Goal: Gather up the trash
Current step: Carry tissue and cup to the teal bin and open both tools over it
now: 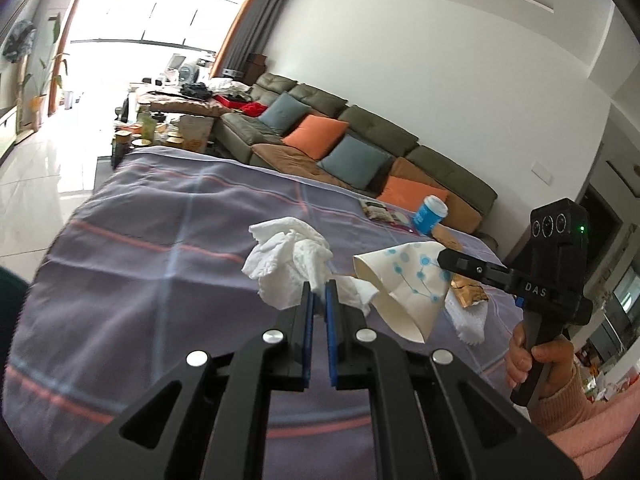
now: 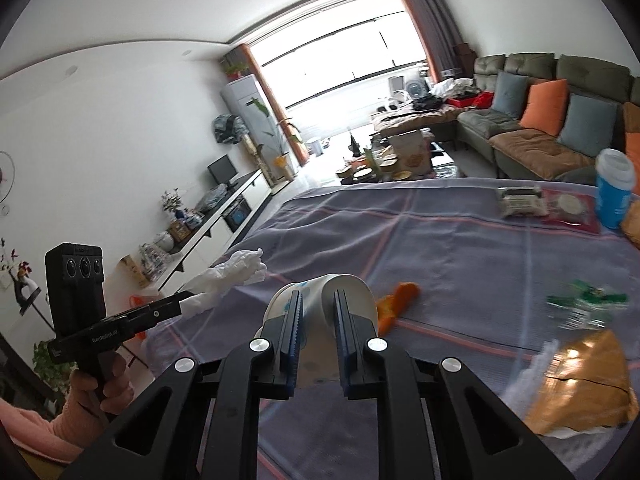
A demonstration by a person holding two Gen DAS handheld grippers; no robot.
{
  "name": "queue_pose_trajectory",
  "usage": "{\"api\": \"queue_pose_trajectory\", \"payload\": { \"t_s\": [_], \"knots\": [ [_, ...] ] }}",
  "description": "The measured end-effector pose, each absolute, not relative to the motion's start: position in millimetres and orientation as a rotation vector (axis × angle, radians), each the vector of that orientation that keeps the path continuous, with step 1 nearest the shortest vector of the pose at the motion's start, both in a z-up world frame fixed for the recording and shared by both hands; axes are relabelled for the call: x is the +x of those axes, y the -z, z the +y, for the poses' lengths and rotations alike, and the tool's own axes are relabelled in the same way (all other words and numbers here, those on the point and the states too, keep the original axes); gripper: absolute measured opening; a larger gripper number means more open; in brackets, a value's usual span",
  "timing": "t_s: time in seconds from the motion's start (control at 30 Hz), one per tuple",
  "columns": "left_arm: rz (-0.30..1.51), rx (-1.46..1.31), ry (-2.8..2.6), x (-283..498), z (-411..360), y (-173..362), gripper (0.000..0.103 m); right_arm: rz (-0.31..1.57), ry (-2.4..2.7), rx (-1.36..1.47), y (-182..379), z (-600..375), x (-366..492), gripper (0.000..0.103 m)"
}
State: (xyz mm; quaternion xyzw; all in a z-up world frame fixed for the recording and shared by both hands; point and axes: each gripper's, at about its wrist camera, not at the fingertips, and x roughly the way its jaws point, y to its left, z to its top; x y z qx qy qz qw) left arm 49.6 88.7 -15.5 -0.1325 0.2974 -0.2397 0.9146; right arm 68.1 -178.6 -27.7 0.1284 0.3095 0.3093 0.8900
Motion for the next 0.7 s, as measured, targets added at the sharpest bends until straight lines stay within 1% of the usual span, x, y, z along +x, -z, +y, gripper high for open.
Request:
{"api": "queue_pose_trajectory", "payload": {
  "t_s": [0.7],
  "knots": [
    [0.545,-0.318,0.297,4.4,172.2,7.4,0.008,0.678,-0.849,0.207,23.5,-77.0,92.6,0.016]
  ]
}}
